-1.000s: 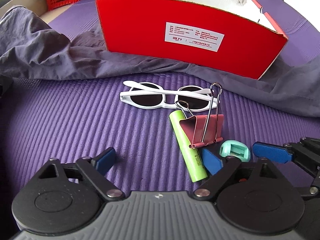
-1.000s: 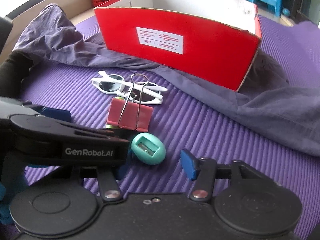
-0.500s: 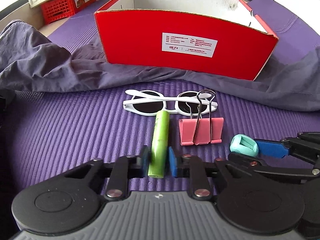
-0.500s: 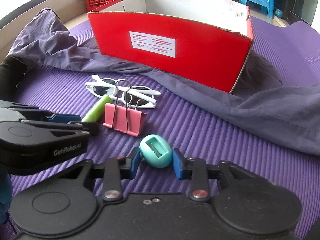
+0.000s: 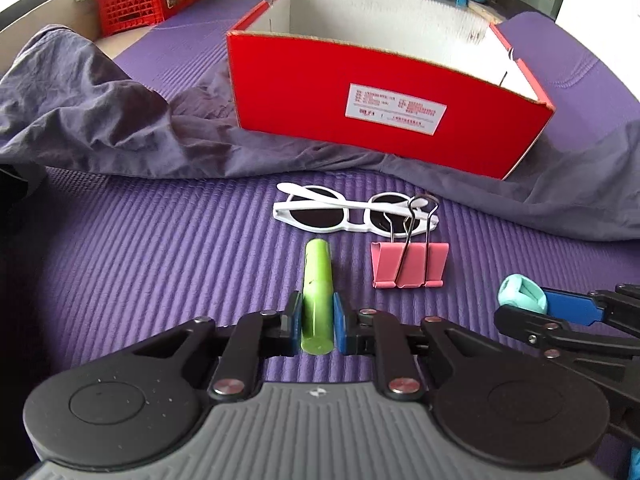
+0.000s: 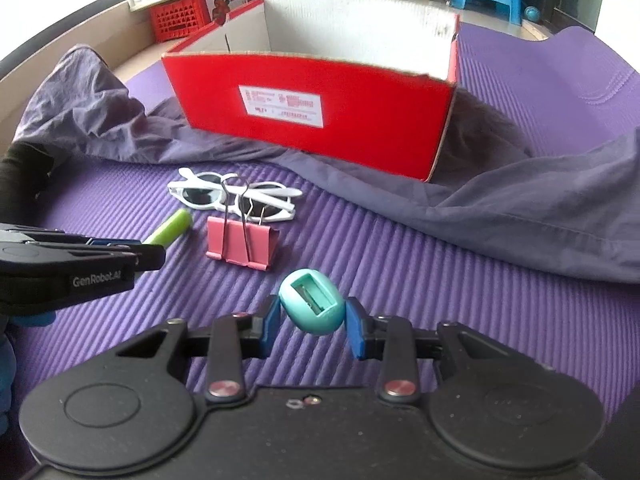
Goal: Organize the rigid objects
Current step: 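Carry the highlighter and sharpener with both tools into the red box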
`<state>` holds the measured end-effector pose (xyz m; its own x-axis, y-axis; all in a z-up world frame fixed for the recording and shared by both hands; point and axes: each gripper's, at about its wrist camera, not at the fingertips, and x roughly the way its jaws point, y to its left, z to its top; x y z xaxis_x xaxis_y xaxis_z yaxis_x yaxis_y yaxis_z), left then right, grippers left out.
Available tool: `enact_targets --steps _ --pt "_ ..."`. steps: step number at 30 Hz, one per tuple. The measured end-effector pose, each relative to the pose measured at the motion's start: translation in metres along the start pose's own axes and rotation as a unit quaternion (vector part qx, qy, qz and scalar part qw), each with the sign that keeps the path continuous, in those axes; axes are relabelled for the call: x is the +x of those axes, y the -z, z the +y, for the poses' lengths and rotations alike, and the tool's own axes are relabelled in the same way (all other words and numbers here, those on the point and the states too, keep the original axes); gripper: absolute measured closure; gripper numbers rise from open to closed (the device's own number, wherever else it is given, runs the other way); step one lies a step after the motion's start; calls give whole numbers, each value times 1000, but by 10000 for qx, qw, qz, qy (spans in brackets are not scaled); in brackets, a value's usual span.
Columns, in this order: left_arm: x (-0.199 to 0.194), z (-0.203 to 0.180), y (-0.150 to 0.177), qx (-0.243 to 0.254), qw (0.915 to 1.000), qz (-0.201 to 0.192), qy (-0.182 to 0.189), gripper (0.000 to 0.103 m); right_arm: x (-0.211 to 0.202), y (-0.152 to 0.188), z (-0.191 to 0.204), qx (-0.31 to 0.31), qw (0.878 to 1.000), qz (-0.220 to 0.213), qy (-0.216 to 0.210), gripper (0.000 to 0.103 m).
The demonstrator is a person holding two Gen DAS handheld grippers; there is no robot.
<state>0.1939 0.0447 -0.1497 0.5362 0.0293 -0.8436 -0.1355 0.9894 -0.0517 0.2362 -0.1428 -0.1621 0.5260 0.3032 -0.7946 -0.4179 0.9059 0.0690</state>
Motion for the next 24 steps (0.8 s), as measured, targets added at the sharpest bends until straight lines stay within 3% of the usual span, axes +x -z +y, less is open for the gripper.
enact_targets --steps 15,24 --pt "-63 12 -15 -263 9976 -389 505 87 -70 -19 -3 123 9981 -593 -108 70" --pt "-98 16 -47 -305 9941 -781 682 87 -104 -42 7 -15 9957 -910 -146 69"
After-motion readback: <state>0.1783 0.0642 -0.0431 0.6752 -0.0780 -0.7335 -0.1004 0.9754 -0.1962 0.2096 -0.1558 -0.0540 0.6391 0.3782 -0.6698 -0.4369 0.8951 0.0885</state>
